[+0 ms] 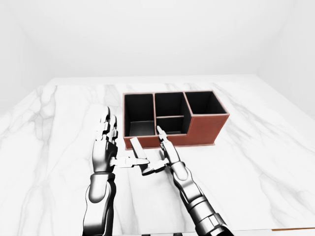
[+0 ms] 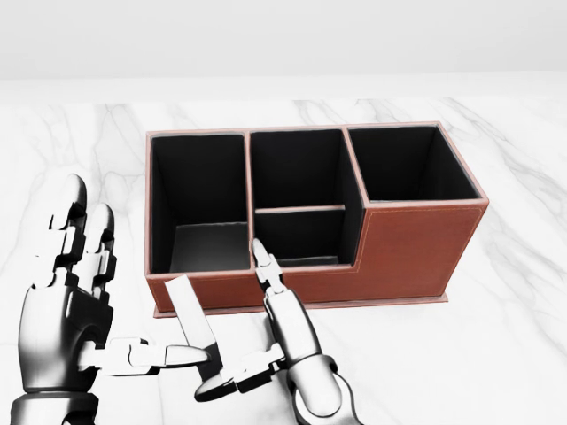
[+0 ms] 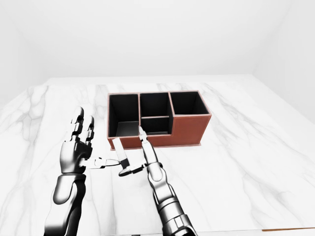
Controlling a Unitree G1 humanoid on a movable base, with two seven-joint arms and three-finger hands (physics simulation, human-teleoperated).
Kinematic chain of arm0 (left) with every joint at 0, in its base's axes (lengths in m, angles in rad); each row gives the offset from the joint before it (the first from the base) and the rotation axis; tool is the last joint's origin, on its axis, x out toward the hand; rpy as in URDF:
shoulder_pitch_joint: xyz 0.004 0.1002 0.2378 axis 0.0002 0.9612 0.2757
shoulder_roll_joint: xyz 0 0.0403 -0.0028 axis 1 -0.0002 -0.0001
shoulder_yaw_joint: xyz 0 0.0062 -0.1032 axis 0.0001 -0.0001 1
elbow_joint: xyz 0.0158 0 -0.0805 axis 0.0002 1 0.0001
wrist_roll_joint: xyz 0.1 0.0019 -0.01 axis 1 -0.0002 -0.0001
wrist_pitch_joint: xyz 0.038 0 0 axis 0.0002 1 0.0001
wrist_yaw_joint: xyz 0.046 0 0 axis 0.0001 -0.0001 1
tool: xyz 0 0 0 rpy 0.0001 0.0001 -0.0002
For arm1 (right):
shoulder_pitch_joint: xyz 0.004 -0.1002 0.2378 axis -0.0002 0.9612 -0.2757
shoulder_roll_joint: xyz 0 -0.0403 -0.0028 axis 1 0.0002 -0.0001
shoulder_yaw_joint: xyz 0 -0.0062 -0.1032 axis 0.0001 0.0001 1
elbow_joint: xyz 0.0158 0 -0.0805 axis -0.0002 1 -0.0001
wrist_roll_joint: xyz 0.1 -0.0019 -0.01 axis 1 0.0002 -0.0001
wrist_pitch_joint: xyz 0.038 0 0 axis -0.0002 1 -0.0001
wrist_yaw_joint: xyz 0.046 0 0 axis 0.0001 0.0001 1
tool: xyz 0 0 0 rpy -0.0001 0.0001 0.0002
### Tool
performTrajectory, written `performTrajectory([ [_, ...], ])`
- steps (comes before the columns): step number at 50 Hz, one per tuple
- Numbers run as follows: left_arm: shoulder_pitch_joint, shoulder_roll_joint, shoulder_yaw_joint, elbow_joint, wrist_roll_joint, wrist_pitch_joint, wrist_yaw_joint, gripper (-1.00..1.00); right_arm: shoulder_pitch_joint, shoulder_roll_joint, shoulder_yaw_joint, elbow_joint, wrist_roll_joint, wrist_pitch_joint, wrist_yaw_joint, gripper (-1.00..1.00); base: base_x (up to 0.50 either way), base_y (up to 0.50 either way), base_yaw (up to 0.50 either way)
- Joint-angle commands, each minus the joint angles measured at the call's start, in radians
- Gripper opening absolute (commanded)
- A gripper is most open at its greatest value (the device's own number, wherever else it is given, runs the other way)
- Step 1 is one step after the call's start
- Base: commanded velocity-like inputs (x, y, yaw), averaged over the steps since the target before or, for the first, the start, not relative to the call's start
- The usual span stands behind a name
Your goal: Pick up the book and place it in the right compartment of the caddy.
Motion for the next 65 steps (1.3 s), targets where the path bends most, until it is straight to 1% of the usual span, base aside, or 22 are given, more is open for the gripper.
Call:
performTrajectory([
  [1,0.001,0.000,0.001,0.000,-0.008,0.000,-0.006,1.00,-0.040,0.025,0.003,0.016,-0.016,0.000,-0.012,1.00,0.00,0.00,0.00],
  [5,0.001,0.000,0.002,0.004,-0.009,0.000,-0.009,1.00,-0.048,0.029,0.003,0.050,-0.020,0.000,-0.016,1.00,0.00,0.00,0.00],
  [6,0.000,0.000,0.003,0.008,-0.009,0.000,-0.009,1.00,-0.058,0.029,0.001,0.131,-0.027,0.000,-0.032,1.00,0.00,0.00,0.00],
  [10,0.000,0.000,0.002,0.008,-0.009,0.000,-0.010,1.00,-0.049,0.042,0.008,0.072,-0.035,0.000,-0.020,1.00,0.00,0.00,0.00],
  [31,-0.001,0.000,0.002,0.009,-0.010,0.000,-0.011,1.00,-0.090,0.091,0.030,0.156,-0.073,0.000,-0.041,1.00,0.00,0.00,0.00],
  [41,0.000,0.000,0.001,0.012,-0.010,0.000,-0.012,1.00,-0.134,0.102,0.011,0.258,-0.075,0.000,-0.053,1.00,0.00,0.00,0.00],
  [48,0.000,0.000,0.001,0.008,-0.011,0.000,-0.012,1.00,-0.204,0.108,-0.029,0.409,-0.050,0.000,-0.060,1.00,0.00,0.00,0.00],
  [54,-0.001,0.000,0.001,0.013,-0.011,0.000,-0.012,1.00,-0.249,0.105,-0.051,0.493,-0.045,0.000,-0.068,1.00,0.00,0.00,0.00],
  [65,0.001,0.000,0.000,0.010,-0.012,0.000,-0.013,1.00,-0.299,0.108,-0.073,0.588,-0.057,0.000,-0.076,1.00,0.00,0.00,0.00],
])
